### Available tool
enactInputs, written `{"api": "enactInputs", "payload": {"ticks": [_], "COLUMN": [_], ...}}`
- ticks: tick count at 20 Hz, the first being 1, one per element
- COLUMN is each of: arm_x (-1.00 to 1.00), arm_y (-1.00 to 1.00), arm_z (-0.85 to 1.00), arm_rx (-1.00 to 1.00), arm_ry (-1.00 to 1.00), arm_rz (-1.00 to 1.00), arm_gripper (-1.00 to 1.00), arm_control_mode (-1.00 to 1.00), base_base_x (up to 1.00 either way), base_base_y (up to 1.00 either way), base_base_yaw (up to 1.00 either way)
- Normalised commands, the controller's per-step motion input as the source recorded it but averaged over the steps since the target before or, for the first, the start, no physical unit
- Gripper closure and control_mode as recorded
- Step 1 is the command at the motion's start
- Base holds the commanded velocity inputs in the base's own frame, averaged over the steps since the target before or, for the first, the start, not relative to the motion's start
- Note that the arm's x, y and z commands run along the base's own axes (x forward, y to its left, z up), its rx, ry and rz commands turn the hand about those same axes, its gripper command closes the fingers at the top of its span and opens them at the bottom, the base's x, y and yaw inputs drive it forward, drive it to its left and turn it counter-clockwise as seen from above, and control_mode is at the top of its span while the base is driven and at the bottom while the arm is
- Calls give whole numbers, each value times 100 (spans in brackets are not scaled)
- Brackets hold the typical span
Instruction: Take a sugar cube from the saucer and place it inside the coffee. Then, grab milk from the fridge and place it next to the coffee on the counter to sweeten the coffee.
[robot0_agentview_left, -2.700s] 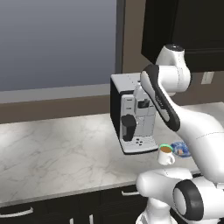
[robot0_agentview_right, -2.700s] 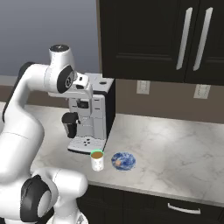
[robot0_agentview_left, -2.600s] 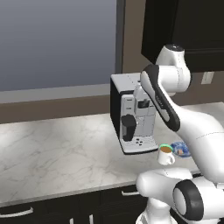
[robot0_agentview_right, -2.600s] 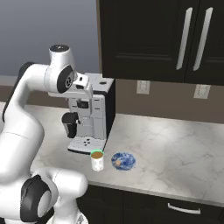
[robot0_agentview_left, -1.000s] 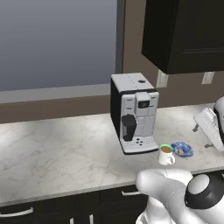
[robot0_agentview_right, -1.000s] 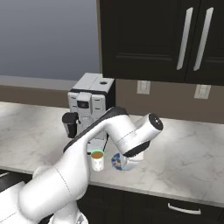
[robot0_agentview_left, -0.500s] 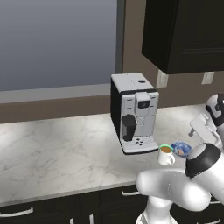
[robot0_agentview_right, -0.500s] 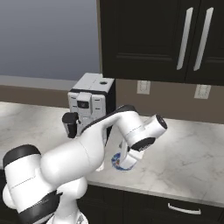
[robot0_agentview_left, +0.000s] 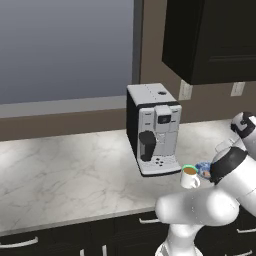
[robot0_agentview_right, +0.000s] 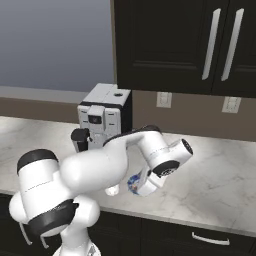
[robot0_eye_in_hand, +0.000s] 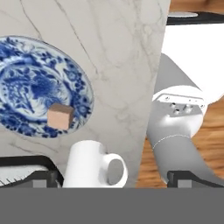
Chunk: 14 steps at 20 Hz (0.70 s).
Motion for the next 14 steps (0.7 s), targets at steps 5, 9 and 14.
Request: {"api": "enactInputs", "payload": {"ticks": [5,9,14], "arm_x": [2,19,24], "arm_y": [2,12,3], "arm_z": [-13,-9,-29], "arm_rx": [0,0,0], "arm_ry": [9,18,11], "arm_rz": [-10,-13,-5], "arm_gripper": [-100,-100,-100], "arm_control_mode": [-100,-100,-100], "base_base_x": [0,0,0], "base_base_y": [0,0,0], "base_base_yaw": [0,0,0]}}
